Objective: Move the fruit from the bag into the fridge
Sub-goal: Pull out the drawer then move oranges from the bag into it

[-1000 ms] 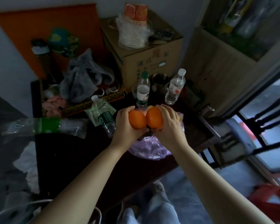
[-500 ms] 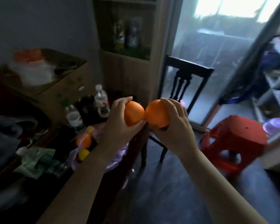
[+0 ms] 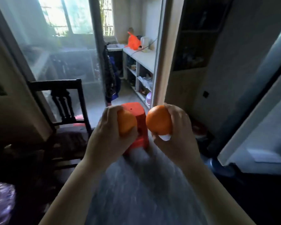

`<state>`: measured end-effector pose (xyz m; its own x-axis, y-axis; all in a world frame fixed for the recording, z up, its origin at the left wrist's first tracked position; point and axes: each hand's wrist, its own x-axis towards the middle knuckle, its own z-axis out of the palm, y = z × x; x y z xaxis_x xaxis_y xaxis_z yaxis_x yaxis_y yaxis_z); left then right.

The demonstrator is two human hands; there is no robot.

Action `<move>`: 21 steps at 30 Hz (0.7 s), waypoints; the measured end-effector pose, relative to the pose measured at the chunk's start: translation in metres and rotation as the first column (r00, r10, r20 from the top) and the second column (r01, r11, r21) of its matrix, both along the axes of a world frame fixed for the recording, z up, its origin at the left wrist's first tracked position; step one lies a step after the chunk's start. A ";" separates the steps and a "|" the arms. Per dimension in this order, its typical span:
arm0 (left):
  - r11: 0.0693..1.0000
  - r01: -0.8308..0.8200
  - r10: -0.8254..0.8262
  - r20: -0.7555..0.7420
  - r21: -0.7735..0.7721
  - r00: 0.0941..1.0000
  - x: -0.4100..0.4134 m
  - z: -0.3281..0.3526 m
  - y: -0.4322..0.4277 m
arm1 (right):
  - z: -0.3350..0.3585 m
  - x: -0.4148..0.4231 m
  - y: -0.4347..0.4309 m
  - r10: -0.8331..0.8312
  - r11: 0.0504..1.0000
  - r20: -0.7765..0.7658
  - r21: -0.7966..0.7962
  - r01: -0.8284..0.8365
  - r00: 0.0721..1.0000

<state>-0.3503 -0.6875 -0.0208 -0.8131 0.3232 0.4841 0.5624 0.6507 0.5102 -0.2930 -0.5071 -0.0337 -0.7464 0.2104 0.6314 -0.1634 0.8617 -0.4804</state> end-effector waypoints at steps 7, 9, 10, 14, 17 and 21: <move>0.960 0.274 -0.278 -0.053 -0.063 0.959 0.103 0.001 0.147 | -0.003 0.152 0.133 -0.278 0.958 0.007 0.077 0.277 0.961; 0.937 0.342 -0.346 -0.069 -0.066 0.936 0.131 0.001 0.182 | -0.004 0.192 0.163 -0.346 0.937 0.004 0.056 0.345 0.938; 0.924 0.375 -0.380 -0.072 -0.069 0.922 0.145 0.002 0.198 | -0.004 0.210 0.177 -0.374 0.926 0.008 0.051 0.373 0.927; 0.863 0.496 -0.503 -0.067 -0.093 0.862 0.191 0.011 0.257 | -0.001 0.271 0.224 -0.502 0.864 0.000 0.032 0.502 0.865; 0.806 0.580 -0.590 -0.080 -0.116 0.804 0.211 0.015 0.298 | 0.001 0.304 0.249 -0.573 0.819 -0.009 -0.009 0.573 0.819; 0.727 0.674 -0.685 -0.067 -0.131 0.726 0.239 0.017 0.358 | -0.006 0.334 0.282 -0.656 0.755 -0.007 -0.045 0.655 0.755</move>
<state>-0.1112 -0.3292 -0.0036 -0.3054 0.8161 0.4906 0.9171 0.1135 0.3821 0.0415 -0.2255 -0.0396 -0.4039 0.6667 0.6264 0.4241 0.7432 -0.5175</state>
